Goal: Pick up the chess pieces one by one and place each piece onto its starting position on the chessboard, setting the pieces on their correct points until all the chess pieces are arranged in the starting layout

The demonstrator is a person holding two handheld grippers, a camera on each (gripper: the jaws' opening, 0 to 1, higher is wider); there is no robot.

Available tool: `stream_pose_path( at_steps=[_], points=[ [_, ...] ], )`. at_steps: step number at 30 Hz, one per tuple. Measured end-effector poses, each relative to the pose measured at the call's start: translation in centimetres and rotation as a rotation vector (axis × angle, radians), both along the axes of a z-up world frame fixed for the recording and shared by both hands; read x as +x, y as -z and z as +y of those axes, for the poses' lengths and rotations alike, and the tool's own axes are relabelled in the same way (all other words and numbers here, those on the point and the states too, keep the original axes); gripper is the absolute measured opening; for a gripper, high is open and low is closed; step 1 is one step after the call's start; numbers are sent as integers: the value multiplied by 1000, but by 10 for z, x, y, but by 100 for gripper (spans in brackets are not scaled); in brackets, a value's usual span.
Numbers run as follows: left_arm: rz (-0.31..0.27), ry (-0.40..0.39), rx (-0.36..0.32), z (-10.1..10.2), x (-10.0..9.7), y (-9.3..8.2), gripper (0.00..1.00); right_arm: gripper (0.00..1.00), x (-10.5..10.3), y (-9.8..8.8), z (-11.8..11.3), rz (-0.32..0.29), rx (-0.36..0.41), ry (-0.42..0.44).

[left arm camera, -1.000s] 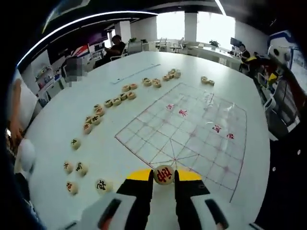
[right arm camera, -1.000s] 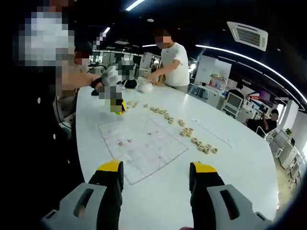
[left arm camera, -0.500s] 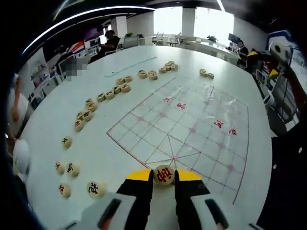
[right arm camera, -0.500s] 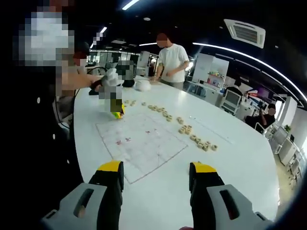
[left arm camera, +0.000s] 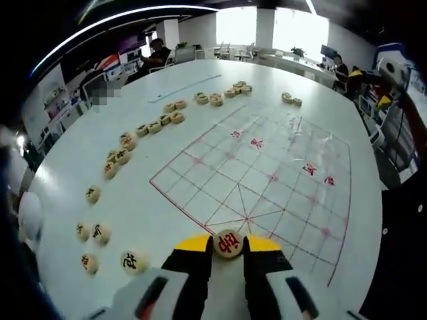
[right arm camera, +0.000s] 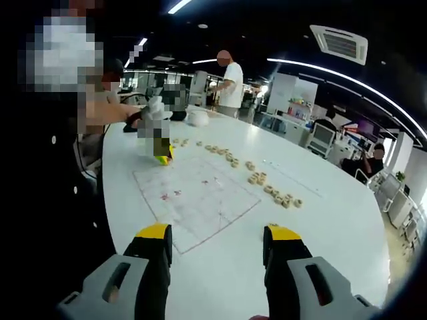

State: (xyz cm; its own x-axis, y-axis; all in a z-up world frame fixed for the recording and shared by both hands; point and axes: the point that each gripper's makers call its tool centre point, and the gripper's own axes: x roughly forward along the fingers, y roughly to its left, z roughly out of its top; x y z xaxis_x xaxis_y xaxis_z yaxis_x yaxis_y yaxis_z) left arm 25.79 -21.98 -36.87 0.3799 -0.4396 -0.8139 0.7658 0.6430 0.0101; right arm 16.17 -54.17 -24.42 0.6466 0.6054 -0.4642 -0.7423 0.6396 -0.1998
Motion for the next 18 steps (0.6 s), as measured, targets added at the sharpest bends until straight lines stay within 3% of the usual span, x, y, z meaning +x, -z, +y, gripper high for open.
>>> stream_pose_path(
  at_steps=[4, 10, 18],
  points=[
    [-7, 6, 5, 1, -2, -2, 33, 56, 0, 0, -1, 0, 6, 1],
    [-23, -8, -42, 0, -11, -15, 34, 56, -1, 0, -1, 0, 9, 5],
    [-122, -60, -128, 3, -20, -51, 37, 56, 0, 1, -3, -6, 20, 13]
  ],
)
